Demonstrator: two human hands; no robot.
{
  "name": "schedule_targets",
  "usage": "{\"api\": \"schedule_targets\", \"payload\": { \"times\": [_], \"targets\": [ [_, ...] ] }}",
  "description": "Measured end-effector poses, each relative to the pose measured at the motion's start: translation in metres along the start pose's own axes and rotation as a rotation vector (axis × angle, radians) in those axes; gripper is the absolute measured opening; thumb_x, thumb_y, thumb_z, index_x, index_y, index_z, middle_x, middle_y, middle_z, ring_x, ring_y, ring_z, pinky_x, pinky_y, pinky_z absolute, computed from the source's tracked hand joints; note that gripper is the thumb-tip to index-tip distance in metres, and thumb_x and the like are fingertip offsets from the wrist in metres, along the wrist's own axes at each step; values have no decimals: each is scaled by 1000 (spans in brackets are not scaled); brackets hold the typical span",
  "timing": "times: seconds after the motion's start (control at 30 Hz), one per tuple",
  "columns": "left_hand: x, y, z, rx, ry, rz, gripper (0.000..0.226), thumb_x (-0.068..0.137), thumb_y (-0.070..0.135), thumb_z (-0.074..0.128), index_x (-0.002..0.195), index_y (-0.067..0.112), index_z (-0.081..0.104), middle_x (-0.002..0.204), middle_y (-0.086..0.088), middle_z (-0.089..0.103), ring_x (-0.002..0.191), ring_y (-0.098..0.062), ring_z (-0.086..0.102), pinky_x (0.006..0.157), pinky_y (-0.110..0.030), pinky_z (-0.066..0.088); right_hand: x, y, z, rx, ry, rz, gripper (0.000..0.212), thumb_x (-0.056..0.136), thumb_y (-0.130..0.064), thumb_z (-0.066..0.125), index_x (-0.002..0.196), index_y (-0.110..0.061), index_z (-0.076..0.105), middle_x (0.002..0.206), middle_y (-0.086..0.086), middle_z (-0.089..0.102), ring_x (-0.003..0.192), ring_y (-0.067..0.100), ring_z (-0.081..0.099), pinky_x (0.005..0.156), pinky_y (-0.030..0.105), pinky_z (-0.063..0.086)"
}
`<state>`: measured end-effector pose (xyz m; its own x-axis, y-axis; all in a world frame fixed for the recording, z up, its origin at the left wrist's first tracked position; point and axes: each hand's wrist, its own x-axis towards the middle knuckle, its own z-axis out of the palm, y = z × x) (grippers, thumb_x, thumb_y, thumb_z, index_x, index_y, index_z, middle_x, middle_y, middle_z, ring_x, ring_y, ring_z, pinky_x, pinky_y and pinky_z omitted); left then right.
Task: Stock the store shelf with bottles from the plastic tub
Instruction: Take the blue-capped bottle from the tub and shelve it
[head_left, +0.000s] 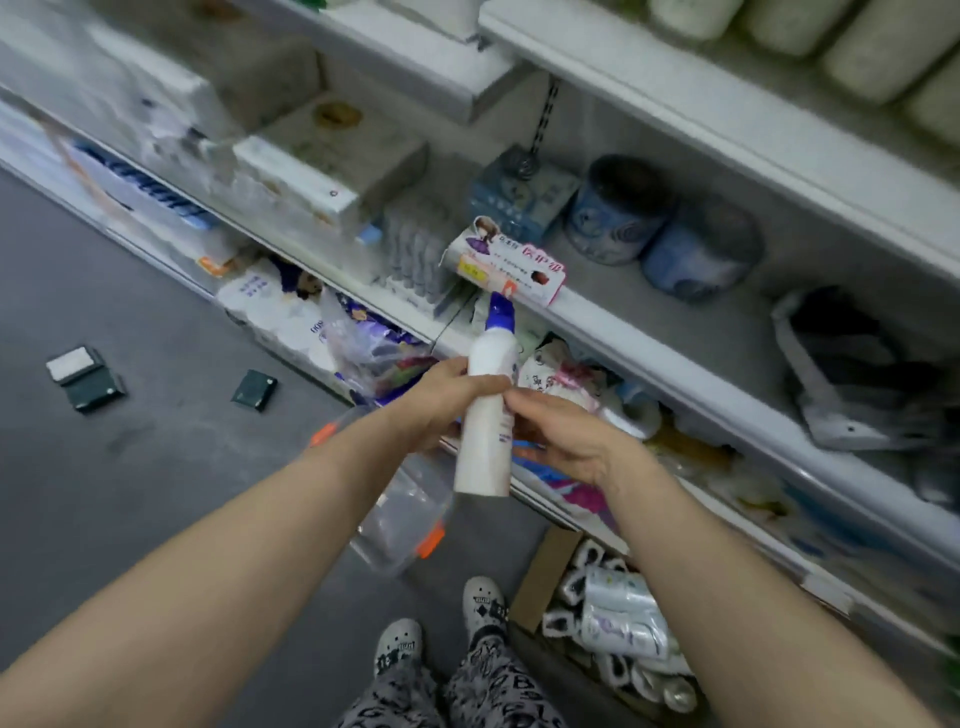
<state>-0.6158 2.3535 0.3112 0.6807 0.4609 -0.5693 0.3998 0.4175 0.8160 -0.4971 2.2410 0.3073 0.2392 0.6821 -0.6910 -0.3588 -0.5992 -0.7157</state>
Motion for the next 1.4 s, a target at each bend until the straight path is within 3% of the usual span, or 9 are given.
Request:
{"api": "schedule_targets", "payload": {
  "times": [0.13,0.27,0.43,0.6,0.77,1.0,1.13,1.23,1.4],
  "targets": [
    [-16,30,23,109,-159,15,31,95,23,63,123,11,57,105,-7,71,92,-23,69,73,-36,57,-41,-2,-16,187,63,-38,30,102,-33,54,124,-14,59,113,12,67,101,27,64,97,47,52],
    [-26,54,50,179,-224,59,28,98,23,59,122,9,61,109,-10,71,101,-27,67,94,-48,53,-84,0,-35,332,168,-116,17,100,-26,57,113,-15,60,93,10,63,77,20,61,68,37,59],
    [-39,81,94,246,-314,131,16,102,21,52,114,14,60,110,-11,69,96,-23,66,81,-40,56,-140,7,-59,386,312,-235,18,98,-27,60,109,-15,65,91,8,69,76,21,64,79,43,54],
    [-57,99,147,298,-466,213,23,98,18,59,120,11,63,99,-7,73,86,-22,70,85,-42,58,-191,9,-83,396,451,-352,17,99,-31,57,110,-18,60,84,3,70,70,17,65,73,34,53],
    [-78,110,202,348,-534,299,26,96,17,62,121,12,64,100,-6,74,81,-17,72,71,-35,59,-244,15,-107,395,545,-420,12,102,-28,54,110,-20,57,72,-4,72,62,12,67,69,34,53],
    [-106,105,283,392,-614,368,37,94,18,65,129,8,61,113,-12,72,94,-24,71,77,-37,60,-311,47,-148,429,696,-470,25,98,-30,61,119,-17,57,98,5,72,86,21,67,86,45,53],
    [-128,95,336,395,-637,392,35,93,17,65,127,8,61,111,-11,73,90,-21,72,68,-30,60,-351,72,-178,422,759,-479,38,96,-32,64,128,-14,53,105,7,71,89,22,68,87,47,55],
    [-145,84,380,398,-641,405,37,92,16,66,127,7,60,110,-12,73,93,-22,72,73,-33,61,-386,92,-206,422,779,-487,37,95,-32,65,127,-17,54,99,3,73,85,19,69,76,37,54],
    [-169,67,456,388,-648,421,38,90,16,69,126,8,62,107,-8,74,95,-24,72,86,-43,58,-441,128,-257,395,830,-524,36,95,-32,65,127,-19,54,102,4,72,84,20,66,82,38,52]
  ]
}}
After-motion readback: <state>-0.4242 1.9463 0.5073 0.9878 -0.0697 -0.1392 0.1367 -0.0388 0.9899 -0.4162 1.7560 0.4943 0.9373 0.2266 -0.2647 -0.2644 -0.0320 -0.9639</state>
